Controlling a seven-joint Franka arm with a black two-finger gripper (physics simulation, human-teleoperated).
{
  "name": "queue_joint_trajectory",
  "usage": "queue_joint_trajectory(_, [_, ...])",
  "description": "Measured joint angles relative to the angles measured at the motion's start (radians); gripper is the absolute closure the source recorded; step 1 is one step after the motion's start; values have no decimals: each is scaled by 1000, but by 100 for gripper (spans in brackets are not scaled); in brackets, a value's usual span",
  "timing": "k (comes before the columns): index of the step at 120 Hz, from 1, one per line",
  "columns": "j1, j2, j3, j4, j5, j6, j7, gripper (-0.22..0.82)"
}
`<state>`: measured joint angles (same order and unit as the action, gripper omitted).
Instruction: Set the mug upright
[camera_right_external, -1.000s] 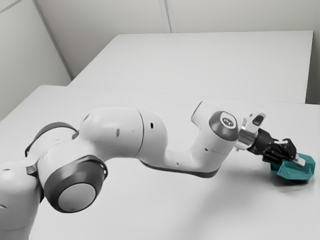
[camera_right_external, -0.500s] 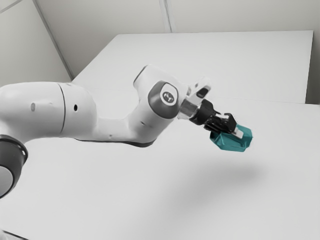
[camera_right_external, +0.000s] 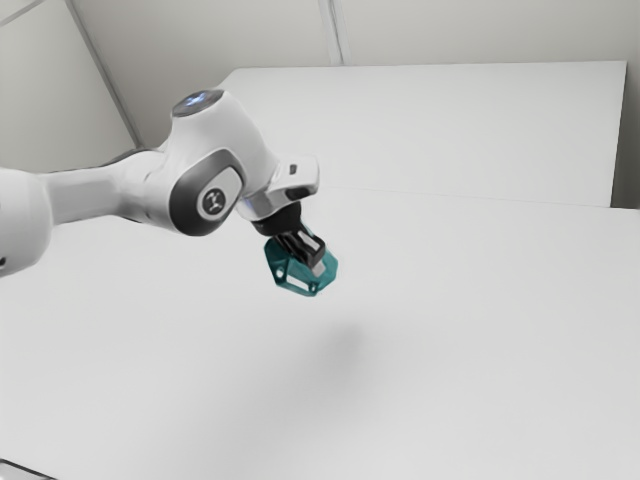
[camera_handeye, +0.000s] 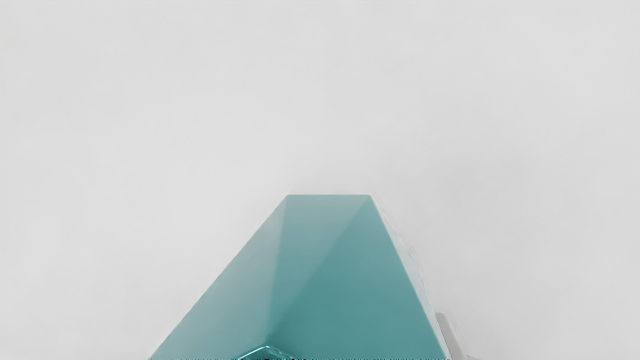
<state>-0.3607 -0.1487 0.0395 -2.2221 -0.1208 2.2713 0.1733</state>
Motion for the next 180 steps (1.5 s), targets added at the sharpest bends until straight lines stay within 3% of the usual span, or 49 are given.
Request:
queue_joint_trajectory(25, [84, -16, 2, -47, 130, -83, -89, 79])
queue_joint_trajectory(66, [115, 56, 4, -65, 241, -114, -175, 79])
queue_joint_trajectory(180, [176, 162, 18, -98, 264, -13, -260, 77])
